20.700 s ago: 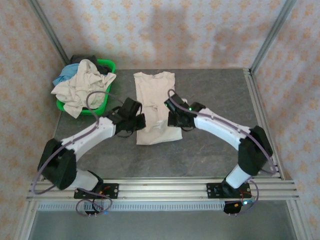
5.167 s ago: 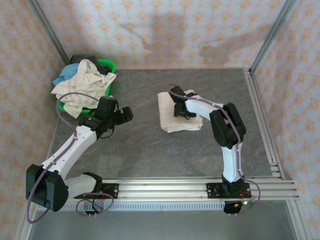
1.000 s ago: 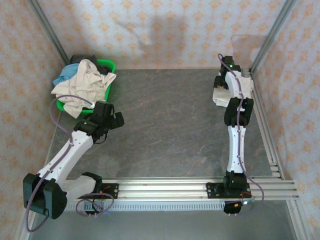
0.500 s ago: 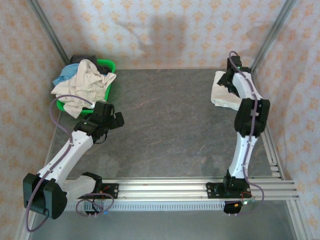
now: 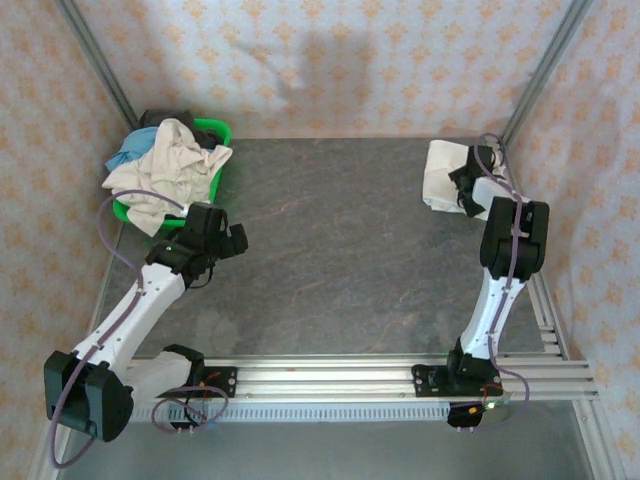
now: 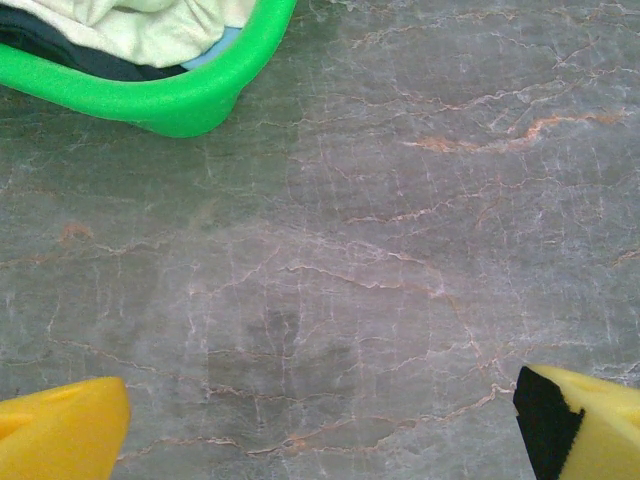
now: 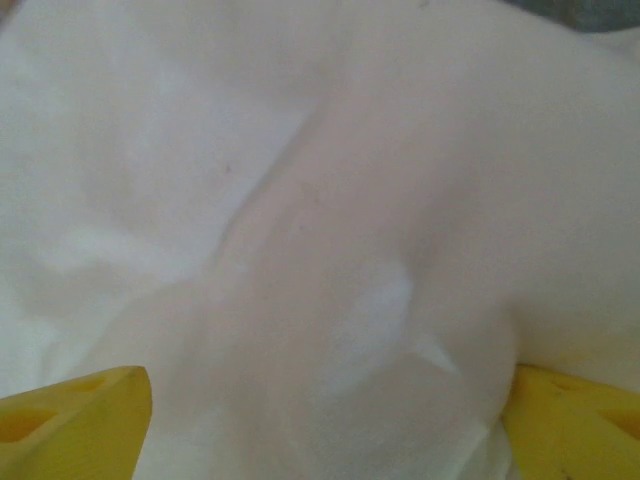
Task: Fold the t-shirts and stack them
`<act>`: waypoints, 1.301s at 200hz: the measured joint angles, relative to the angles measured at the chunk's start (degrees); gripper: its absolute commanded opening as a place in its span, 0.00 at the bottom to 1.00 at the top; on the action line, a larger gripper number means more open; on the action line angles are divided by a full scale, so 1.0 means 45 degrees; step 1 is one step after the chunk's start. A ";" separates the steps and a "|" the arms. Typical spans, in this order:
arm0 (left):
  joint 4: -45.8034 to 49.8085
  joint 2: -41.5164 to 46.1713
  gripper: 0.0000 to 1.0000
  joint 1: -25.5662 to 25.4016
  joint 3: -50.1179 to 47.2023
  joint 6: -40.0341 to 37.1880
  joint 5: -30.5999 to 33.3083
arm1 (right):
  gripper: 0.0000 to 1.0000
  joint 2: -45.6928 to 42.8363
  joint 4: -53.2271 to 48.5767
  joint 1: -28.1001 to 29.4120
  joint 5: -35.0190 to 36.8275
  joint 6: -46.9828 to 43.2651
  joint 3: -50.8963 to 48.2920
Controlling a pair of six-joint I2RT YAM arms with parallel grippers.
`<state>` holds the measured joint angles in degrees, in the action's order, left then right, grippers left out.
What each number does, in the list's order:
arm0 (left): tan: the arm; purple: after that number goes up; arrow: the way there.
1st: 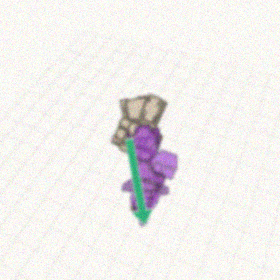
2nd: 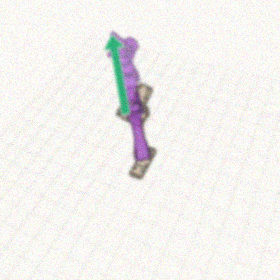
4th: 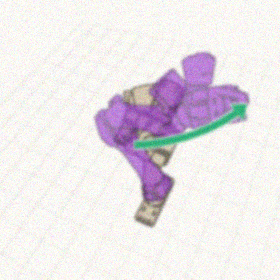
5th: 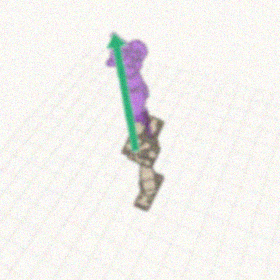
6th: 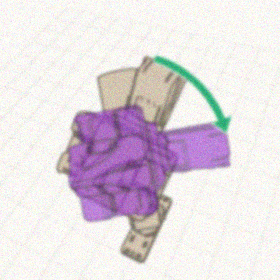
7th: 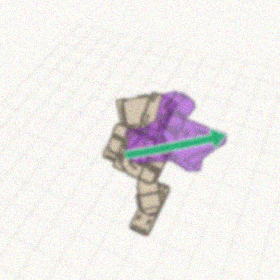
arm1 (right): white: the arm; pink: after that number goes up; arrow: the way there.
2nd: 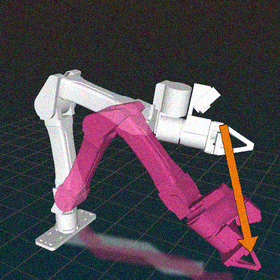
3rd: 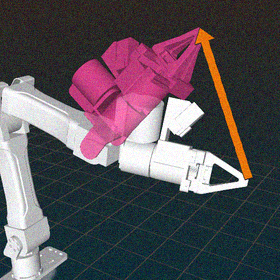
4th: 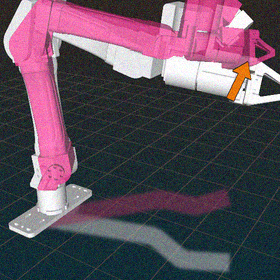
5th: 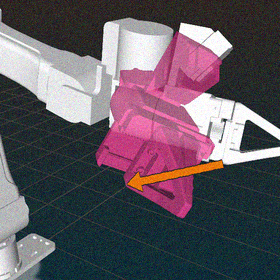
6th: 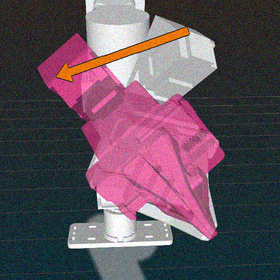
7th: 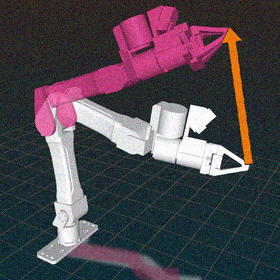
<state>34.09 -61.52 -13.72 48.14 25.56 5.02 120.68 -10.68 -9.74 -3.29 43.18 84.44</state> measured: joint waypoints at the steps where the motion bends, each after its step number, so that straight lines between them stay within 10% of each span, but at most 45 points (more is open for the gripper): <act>1: 0.0000 0.0000 1.00 0.0000 0.0000 0.0000 0.0000 | 0.87 0.0010 0.0039 -0.0005 -0.0010 0.0024 0.0005; 84: 0.0000 -0.0005 1.00 0.0000 0.0000 -0.0034 0.0126 | 0.92 0.1156 0.0971 -0.0622 -0.0835 0.0359 0.1287; 177: -0.3016 -0.0806 1.00 0.0481 -0.0787 -0.2059 0.3264 | 0.99 -0.7543 0.2098 0.2943 0.2210 -0.4537 -0.6518; 260: -0.8364 -0.4231 1.00 0.2968 -0.2589 -0.3245 0.1039 | 1.00 -0.9345 0.6207 0.3633 0.2293 -0.8748 -1.1050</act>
<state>-3.55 -80.55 -0.36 36.49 10.96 9.69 78.63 17.26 6.61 7.03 3.81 34.72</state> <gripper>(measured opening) 0.998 0.995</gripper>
